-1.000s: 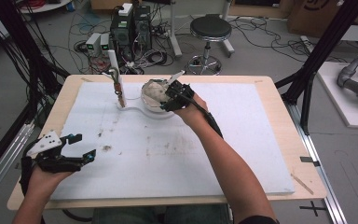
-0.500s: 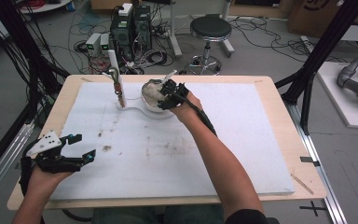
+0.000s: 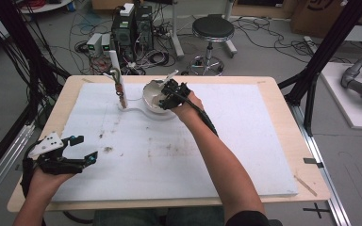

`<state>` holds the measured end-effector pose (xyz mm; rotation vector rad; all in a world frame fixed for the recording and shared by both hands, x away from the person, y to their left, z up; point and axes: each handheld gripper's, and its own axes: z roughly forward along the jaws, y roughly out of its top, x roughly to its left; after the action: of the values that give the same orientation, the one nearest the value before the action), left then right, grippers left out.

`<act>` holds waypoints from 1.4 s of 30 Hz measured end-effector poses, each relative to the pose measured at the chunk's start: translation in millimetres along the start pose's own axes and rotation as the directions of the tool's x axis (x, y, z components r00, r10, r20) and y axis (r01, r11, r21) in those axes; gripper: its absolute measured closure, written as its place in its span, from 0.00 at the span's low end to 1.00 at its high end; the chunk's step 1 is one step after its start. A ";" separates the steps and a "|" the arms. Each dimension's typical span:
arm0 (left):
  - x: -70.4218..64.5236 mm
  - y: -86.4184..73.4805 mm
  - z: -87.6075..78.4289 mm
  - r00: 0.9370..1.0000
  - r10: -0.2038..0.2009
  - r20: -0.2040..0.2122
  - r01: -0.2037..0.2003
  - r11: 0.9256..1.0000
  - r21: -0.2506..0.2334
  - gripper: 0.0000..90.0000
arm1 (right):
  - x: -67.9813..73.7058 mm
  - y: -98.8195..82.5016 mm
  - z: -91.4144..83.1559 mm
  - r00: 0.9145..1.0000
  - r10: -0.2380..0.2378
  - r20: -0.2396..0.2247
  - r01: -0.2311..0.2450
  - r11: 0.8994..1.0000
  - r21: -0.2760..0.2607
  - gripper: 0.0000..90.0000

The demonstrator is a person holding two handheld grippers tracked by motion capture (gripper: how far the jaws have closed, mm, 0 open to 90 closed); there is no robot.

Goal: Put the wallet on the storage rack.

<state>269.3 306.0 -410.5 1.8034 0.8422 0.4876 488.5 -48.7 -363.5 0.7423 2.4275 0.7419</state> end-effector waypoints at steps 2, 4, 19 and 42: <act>0.3 -0.2 0.2 1.000 0.000 0.002 0.000 1.000 0.000 0.16 | 0.6 0.4 -1.2 1.000 -0.005 0.011 0.005 1.000 -0.006 0.37; 1.0 -1.1 0.3 1.000 -0.002 0.001 0.002 1.000 0.003 0.16 | 0.7 0.6 -2.8 1.000 -0.006 0.011 0.006 1.000 -0.008 0.36; -1.3 4.1 12.0 1.000 0.007 0.025 -0.007 1.000 0.001 0.16 | -6.3 -17.9 -45.4 0.999 0.037 -0.005 -0.037 0.996 -0.085 0.24; -3.6 19.9 56.8 0.996 0.020 0.092 -0.019 1.000 -0.015 0.16 | -33.6 -132.1 -136.4 0.985 0.173 0.003 -0.167 0.959 -0.228 0.24</act>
<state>311.3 262.8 -413.4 1.8083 0.7567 0.4182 386.9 -210.2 -335.6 0.8678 2.2280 1.0525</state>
